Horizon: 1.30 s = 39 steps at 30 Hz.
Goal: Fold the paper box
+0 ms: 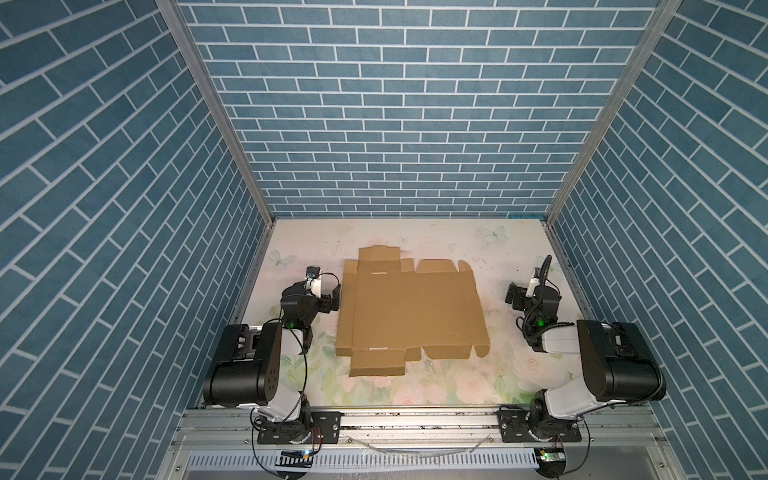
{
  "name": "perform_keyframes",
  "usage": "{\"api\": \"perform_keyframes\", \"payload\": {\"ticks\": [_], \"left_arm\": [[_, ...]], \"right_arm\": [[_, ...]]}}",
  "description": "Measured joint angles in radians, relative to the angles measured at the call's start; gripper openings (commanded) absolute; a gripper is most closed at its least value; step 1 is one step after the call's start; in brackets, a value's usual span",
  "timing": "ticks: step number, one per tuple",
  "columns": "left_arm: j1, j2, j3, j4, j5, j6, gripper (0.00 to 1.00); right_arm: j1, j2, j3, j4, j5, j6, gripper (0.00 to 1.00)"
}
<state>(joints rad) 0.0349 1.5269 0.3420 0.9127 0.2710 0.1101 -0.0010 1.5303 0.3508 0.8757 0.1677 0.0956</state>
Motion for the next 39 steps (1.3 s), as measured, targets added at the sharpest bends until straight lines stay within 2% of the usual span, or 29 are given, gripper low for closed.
{"api": "perform_keyframes", "payload": {"ticks": [13, 19, 27, 31, 34, 37, 39], "left_arm": [[0.0, 0.0, 0.0, 0.002, -0.001, -0.001, 1.0], [-0.001, 0.0, 0.009, -0.002, -0.089, -0.026, 1.0], [-0.005, -0.007, 0.011, -0.003, -0.151, -0.04, 1.0], [-0.058, -0.124, -0.008, -0.053, -0.252, -0.033, 1.0], [-0.127, -0.278, -0.008, -0.127, -0.386, -0.044, 1.0], [-0.17, -0.405, 0.023, -0.264, -0.539, -0.134, 1.0], [-0.177, -0.46, 0.095, -0.448, -0.621, -0.239, 1.0]], "right_arm": [[0.0, 0.0, 0.0, 0.0, 0.0, 0.0, 0.99], [0.0, 0.0, 0.0, 0.002, 0.016, 0.001, 0.99], [-0.002, -0.009, 0.0, -0.003, 0.053, 0.001, 0.99], [0.017, -0.093, 0.015, -0.111, 0.091, 0.0, 0.99], [0.054, -0.159, 0.072, -0.238, 0.151, 0.01, 0.99], [0.102, -0.224, 0.168, -0.424, 0.227, 0.044, 0.99], [0.122, -0.261, 0.254, -0.587, 0.266, 0.101, 0.99]]}}
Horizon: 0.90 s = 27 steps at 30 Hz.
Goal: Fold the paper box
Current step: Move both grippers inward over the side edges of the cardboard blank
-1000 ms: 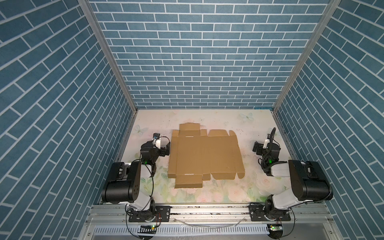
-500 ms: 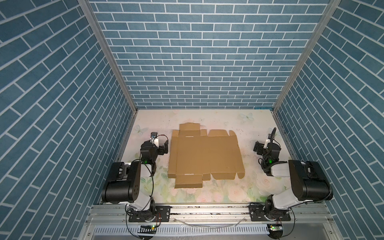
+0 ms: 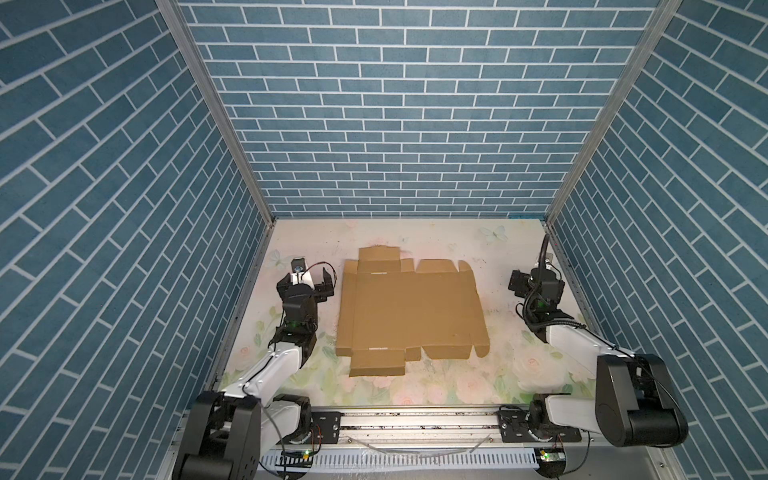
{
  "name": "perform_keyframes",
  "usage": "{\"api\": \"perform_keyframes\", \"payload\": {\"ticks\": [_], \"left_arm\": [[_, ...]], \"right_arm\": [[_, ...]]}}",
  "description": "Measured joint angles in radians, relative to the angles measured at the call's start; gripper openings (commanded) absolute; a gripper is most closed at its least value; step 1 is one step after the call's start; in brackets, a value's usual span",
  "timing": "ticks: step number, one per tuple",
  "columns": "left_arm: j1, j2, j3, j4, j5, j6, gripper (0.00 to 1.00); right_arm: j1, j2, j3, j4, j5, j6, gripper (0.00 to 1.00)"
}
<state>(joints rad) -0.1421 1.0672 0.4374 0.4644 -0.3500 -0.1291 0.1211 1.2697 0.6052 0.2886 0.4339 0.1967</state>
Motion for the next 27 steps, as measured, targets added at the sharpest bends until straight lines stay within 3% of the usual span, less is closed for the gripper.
{"api": "perform_keyframes", "payload": {"ticks": [4, 9, 14, 19, 27], "left_arm": [[0.002, -0.037, 0.216, -0.343, -0.035, -0.173, 1.0], [0.047, -0.117, 0.263, -0.514, 0.098, -0.323, 1.0], [0.066, -0.14, 0.269, -0.65, 0.219, -0.349, 0.95], [0.058, -0.092, 0.32, -0.762, 0.296, -0.343, 0.95], [-0.027, -0.082, 0.308, -0.79, 0.323, -0.358, 0.94]], "right_arm": [[0.006, -0.048, 0.161, -0.249, -0.018, 0.166, 0.99], [-0.024, -0.061, 0.192, -0.359, -0.27, 0.307, 0.91], [-0.02, -0.068, 0.19, -0.438, -0.469, 0.41, 0.83], [0.002, -0.109, 0.19, -0.537, -0.524, 0.436, 0.8], [0.051, -0.11, 0.19, -0.629, -0.56, 0.46, 0.76]]}}
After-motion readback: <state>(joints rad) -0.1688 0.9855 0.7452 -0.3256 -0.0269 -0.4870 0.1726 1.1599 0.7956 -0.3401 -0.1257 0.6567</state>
